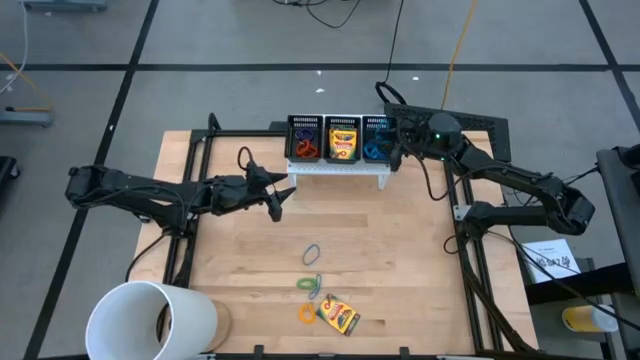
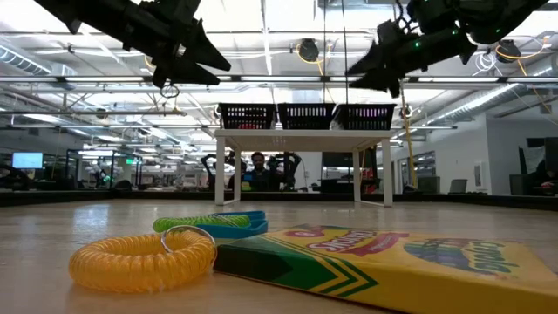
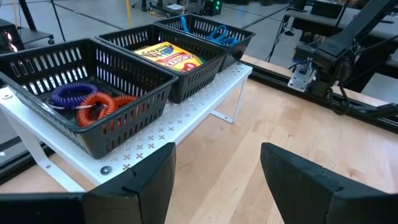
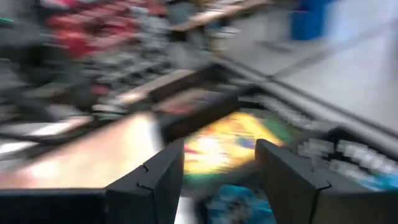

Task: Pick & Place Office Desk Supplies
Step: Put the green spring keychain into the right black bin on the shelf

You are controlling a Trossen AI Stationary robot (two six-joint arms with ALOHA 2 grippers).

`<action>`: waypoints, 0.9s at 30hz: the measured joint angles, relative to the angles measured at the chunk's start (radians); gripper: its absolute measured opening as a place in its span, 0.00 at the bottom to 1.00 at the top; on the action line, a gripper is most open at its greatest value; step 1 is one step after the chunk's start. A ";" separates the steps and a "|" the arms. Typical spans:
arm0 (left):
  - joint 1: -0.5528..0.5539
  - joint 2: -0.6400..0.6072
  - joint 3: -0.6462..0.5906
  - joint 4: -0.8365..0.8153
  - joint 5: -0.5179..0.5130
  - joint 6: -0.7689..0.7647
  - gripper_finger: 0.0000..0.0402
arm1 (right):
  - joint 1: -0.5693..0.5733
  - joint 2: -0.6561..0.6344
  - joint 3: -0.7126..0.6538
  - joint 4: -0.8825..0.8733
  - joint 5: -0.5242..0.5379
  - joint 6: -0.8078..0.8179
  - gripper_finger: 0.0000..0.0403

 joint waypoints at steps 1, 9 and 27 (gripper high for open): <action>0.000 0.000 0.000 0.000 0.000 0.000 0.61 | 0.000 0.000 0.000 0.023 -0.072 0.018 0.46; 0.000 0.000 0.000 0.000 0.023 -0.122 0.61 | 0.054 -0.010 0.000 0.247 -0.525 0.155 0.45; -0.117 0.278 0.012 0.185 0.337 -0.062 0.61 | 0.348 -0.010 0.000 0.443 -0.888 0.062 0.45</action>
